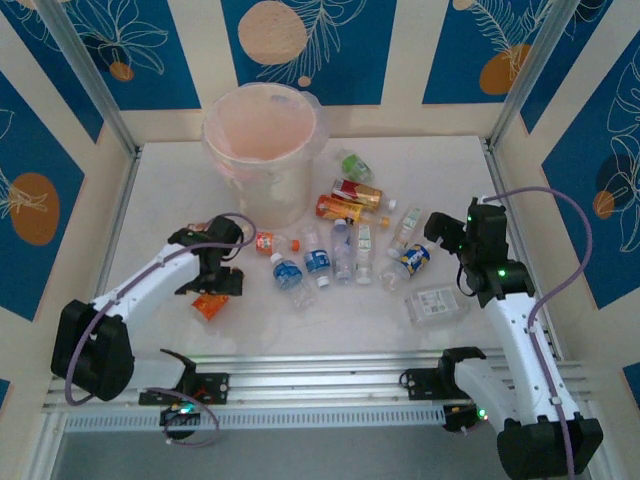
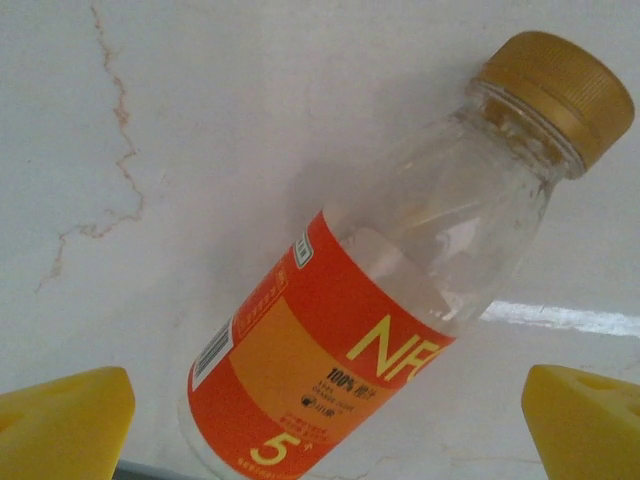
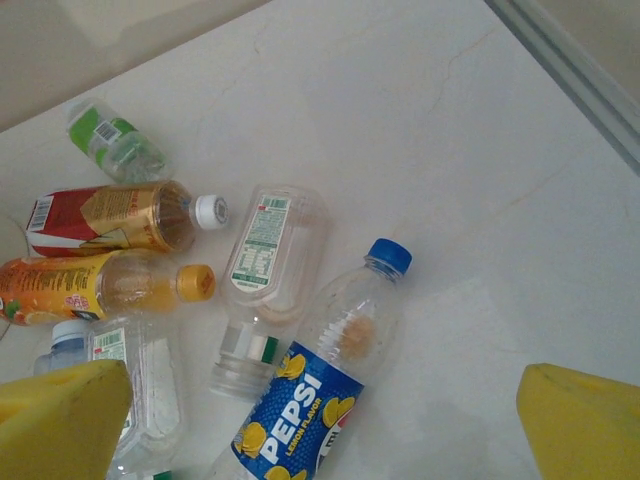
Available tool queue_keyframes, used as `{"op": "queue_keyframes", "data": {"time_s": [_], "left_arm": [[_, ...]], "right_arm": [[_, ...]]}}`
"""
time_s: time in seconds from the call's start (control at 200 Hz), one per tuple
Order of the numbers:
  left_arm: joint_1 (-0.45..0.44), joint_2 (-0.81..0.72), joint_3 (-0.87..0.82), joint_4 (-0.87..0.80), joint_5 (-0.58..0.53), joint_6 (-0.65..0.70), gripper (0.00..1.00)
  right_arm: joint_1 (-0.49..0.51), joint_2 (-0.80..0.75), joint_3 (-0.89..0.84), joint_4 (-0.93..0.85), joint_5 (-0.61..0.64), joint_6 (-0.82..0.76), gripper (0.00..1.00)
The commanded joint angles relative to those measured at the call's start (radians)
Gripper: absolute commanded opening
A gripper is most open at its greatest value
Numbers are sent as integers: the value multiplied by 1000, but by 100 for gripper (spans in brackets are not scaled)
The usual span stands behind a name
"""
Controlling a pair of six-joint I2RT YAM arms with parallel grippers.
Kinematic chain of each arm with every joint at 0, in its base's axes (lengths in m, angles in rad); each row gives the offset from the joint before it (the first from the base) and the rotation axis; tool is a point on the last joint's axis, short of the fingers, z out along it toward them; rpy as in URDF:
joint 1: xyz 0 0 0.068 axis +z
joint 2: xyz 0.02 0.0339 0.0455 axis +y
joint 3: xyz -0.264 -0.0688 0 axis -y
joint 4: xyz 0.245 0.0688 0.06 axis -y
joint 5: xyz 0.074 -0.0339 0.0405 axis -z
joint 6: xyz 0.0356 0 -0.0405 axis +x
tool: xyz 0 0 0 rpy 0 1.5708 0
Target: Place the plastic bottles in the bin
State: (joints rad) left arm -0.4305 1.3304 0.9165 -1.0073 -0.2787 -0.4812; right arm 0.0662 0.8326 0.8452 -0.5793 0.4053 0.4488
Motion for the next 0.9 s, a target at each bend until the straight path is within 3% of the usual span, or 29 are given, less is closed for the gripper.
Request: {"op": "queue_keyframes", "data": {"time_s": [0.0, 0.47, 0.77, 0.895], "left_arm": [[-8, 44, -30, 40, -9, -8, 99], [75, 93, -140, 199, 52, -14, 98], [116, 102, -179, 257, 70, -17, 68], [117, 96, -178, 265, 69, -19, 62]], "right_arm": [[6, -22, 25, -27, 35, -22, 99], [16, -19, 43, -44, 32, -22, 99], [32, -18, 51, -44, 45, -20, 99], [38, -13, 53, -44, 47, -22, 99]]}}
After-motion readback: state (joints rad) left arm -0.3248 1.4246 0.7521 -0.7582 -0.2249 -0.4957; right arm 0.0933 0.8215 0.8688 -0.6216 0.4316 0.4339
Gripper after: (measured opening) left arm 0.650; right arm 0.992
